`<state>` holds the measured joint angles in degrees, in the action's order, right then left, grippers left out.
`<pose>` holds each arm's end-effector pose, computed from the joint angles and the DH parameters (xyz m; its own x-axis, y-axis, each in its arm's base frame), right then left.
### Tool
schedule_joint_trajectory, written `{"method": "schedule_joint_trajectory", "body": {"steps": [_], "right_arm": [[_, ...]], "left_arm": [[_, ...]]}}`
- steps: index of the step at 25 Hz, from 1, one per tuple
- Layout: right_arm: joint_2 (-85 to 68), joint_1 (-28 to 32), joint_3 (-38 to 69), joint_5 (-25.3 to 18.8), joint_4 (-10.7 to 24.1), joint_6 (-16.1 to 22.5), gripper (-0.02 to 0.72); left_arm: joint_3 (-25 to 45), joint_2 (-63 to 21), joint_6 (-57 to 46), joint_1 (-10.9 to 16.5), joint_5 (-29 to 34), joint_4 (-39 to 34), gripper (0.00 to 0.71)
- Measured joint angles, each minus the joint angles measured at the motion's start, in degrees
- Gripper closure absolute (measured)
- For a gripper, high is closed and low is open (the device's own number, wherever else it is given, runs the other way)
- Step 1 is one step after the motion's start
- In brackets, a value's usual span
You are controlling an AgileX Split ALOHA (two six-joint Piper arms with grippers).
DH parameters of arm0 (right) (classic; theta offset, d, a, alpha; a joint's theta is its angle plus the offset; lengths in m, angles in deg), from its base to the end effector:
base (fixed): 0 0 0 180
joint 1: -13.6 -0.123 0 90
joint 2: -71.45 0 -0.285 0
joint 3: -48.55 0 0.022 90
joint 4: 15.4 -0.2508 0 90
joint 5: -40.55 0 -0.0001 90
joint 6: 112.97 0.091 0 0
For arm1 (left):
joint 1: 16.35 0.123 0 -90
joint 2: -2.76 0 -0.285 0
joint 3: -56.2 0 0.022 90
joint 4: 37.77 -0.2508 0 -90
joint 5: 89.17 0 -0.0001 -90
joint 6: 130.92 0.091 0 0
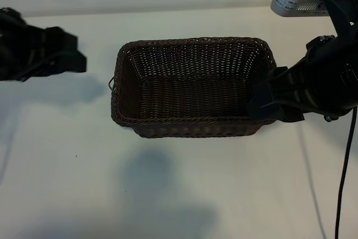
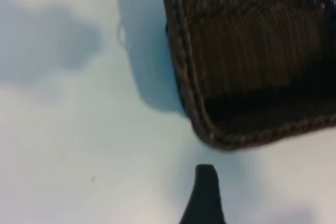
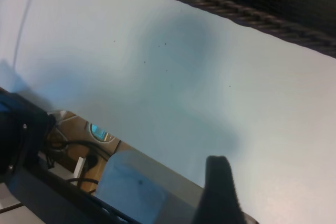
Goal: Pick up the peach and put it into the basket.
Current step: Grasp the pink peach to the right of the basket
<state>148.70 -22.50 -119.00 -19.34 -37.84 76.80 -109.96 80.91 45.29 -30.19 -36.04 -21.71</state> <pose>0.1711 0.1620 0.3517 -0.8908 -0.2219 -0.3966 -0.4009 0.7948 0.4556 0.2330 -0.0782 0.3433 -0.8482 -0.0270 -0.5290 0.1648 0.9356 -0.3121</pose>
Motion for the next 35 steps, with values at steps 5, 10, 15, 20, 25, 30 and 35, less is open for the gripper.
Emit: {"method": "schedule_joint_trajectory", "body": {"steps": [5,10,15,20,25,30,35], "right_arm": [[0.0,0.0,0.0,0.0,0.0,0.0,0.187],[0.0,0.0,0.0,0.0,0.0,0.0,0.187],[0.0,0.0,0.0,0.0,0.0,0.0,0.187],[0.0,0.0,0.0,0.0,0.0,0.0,0.187],[0.0,0.0,0.0,0.0,0.0,0.0,0.187],[0.0,0.0,0.0,0.0,0.0,0.0,0.187],[0.0,0.0,0.0,0.0,0.0,0.0,0.187]], "left_arm": [[1.0,-3.7,0.5,0.0,4.7,-1.1,0.134],[1.1,-7.5,0.6,0.0,5.9,-1.0,0.134],[1.1,-8.3,1.6,0.0,6.1,3.9,0.134],[1.1,-8.2,2.8,0.0,4.2,10.8,0.134],[1.1,-6.9,3.1,0.0,2.8,15.1,0.134],[1.4,-6.3,3.4,-1.1,3.0,15.8,0.134],[1.4,-6.3,3.4,-5.1,3.3,15.3,0.134]]}}
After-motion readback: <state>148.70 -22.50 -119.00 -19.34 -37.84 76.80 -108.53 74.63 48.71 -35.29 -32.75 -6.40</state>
